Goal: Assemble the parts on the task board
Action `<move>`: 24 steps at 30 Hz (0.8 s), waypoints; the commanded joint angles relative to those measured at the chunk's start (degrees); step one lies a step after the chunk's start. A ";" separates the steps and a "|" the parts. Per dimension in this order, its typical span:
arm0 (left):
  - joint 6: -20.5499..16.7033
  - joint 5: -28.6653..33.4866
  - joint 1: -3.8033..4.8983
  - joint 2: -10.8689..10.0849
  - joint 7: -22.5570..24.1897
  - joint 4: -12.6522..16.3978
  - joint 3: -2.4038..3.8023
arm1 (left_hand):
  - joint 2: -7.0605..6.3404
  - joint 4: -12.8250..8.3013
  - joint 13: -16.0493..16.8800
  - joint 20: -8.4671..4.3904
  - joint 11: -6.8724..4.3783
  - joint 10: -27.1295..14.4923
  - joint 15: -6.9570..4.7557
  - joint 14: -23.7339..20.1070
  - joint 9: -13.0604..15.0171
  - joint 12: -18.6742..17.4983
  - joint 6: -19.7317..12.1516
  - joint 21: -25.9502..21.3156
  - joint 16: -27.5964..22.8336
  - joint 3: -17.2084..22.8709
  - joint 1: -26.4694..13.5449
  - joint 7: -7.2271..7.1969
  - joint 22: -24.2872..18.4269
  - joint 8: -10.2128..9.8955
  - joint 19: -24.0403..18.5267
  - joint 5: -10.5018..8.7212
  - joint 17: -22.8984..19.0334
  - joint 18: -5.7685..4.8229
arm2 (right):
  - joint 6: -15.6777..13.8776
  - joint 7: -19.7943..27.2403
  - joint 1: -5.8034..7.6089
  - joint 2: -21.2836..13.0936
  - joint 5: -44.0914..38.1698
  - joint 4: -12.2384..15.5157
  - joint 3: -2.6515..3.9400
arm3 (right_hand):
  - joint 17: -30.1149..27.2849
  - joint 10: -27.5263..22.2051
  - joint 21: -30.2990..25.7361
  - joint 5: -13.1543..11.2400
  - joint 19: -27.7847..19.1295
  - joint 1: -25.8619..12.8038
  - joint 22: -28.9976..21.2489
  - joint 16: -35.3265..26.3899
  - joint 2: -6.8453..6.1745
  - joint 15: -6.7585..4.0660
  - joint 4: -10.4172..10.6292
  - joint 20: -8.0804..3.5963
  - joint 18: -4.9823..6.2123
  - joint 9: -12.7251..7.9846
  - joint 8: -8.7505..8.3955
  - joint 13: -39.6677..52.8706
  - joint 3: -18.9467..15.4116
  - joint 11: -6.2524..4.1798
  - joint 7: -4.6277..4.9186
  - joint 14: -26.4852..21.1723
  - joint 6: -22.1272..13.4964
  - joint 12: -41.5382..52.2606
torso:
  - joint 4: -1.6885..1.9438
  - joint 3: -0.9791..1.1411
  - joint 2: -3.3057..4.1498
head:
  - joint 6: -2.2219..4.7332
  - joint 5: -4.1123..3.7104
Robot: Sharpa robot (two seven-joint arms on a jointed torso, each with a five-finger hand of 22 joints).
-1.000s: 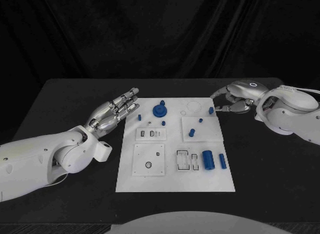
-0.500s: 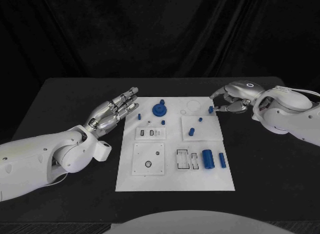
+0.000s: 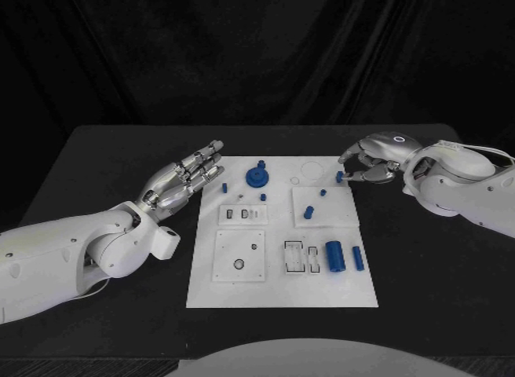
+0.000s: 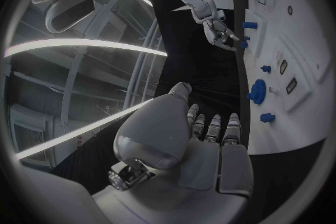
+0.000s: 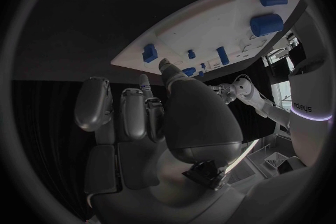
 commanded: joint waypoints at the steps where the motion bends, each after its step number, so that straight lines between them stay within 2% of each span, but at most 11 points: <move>1: 0.86 -0.15 -0.09 0.14 2.22 -0.01 0.04 | 0.26 0.02 -0.05 0.47 0.38 -0.01 0.41 -0.03 0.03 -0.37 -0.11 -0.14 -0.21 0.27 0.02 0.40 -0.06 0.10 -0.10 0.38 -0.09 0.32 | -1.01 -1.20 -0.30 0.43 -0.30 -0.56 0.04 | 3.06 4.69 -0.19 -0.33 -0.01 0.56 4.12 -0.29 -0.23 0.51 0.18 0.59 0.88 0.10 0.39 13.13 -0.07 0.49 -0.02 3.86 0.40 -0.28 | 0.06 -0.01 0.01 | -0.07 -0.04; 15: 1.07 -0.15 -0.13 0.20 2.10 -0.11 0.04 | 0.26 -0.05 -0.05 0.49 0.41 -0.01 0.44 -0.03 0.02 -0.37 -0.20 -0.15 -0.21 0.39 0.00 0.42 -0.06 0.09 -0.11 0.38 -0.09 0.32 | -0.78 -1.15 -0.95 1.75 -0.30 -2.06 0.04 | 2.91 4.59 -0.69 -0.10 -0.15 0.90 3.96 -0.38 -0.24 0.58 0.09 0.65 0.97 0.64 1.06 12.98 -0.13 0.58 0.10 3.83 0.83 -0.36 | -0.03 -0.04 0.03 | -0.16 0.17; 24: 1.31 -0.15 -0.14 0.18 2.01 -0.12 0.04 | 0.27 -0.12 -0.05 0.53 0.45 -0.01 0.49 -0.03 0.02 -0.37 -0.17 -0.13 -0.21 0.49 -0.02 0.45 -0.05 0.09 -0.09 0.37 -0.09 0.31 | -0.52 -1.10 -1.52 2.35 -0.30 -3.14 0.04 | 2.73 4.46 -1.10 -0.05 -0.26 1.03 3.85 -0.50 -0.27 0.65 0.11 0.72 1.03 1.34 2.00 12.79 -0.32 0.66 0.18 3.80 1.32 -0.46 | 0.05 -0.05 0.03 | -0.18 0.22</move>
